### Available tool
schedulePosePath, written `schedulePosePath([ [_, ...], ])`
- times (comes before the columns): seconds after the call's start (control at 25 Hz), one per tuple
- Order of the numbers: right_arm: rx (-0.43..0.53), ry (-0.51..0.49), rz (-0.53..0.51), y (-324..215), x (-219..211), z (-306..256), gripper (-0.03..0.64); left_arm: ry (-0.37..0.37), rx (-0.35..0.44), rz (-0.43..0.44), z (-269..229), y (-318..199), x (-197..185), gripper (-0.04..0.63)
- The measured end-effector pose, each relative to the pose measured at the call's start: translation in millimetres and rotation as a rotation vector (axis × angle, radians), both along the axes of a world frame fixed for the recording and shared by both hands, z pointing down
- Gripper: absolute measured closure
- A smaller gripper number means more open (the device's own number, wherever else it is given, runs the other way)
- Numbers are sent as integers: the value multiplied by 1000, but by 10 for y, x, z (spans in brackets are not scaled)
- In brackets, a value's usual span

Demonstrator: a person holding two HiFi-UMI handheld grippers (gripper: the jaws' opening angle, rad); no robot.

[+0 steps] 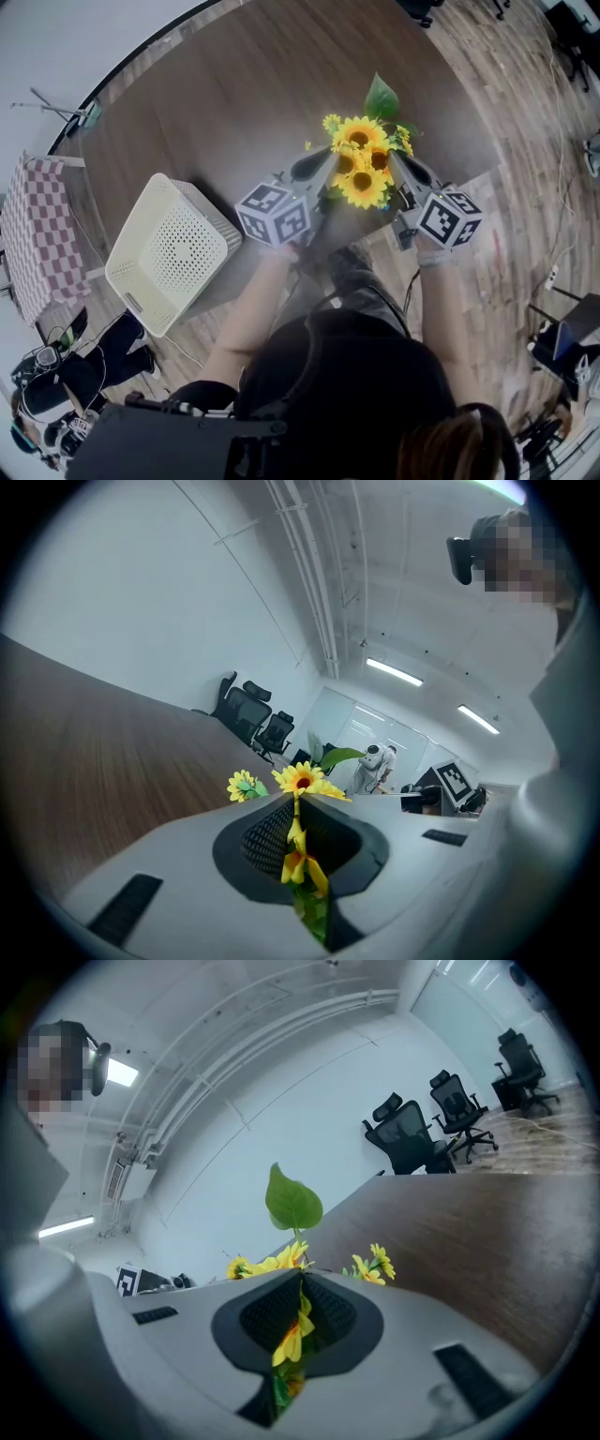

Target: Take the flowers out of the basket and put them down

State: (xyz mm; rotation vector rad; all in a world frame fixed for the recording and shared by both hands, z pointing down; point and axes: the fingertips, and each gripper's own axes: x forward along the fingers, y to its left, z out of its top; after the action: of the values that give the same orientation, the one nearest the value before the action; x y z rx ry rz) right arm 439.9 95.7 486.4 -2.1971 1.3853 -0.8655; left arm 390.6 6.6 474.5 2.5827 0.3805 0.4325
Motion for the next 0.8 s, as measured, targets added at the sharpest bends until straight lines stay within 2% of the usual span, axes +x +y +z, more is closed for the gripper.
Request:
schedulePosePath([
  [0.64, 3, 19, 21, 12, 38, 47, 600, 17, 22, -41, 21, -42, -21, 569],
  [0.8, -14, 40, 20, 12, 39, 46, 591, 14, 52, -53, 19, -54, -35, 558],
])
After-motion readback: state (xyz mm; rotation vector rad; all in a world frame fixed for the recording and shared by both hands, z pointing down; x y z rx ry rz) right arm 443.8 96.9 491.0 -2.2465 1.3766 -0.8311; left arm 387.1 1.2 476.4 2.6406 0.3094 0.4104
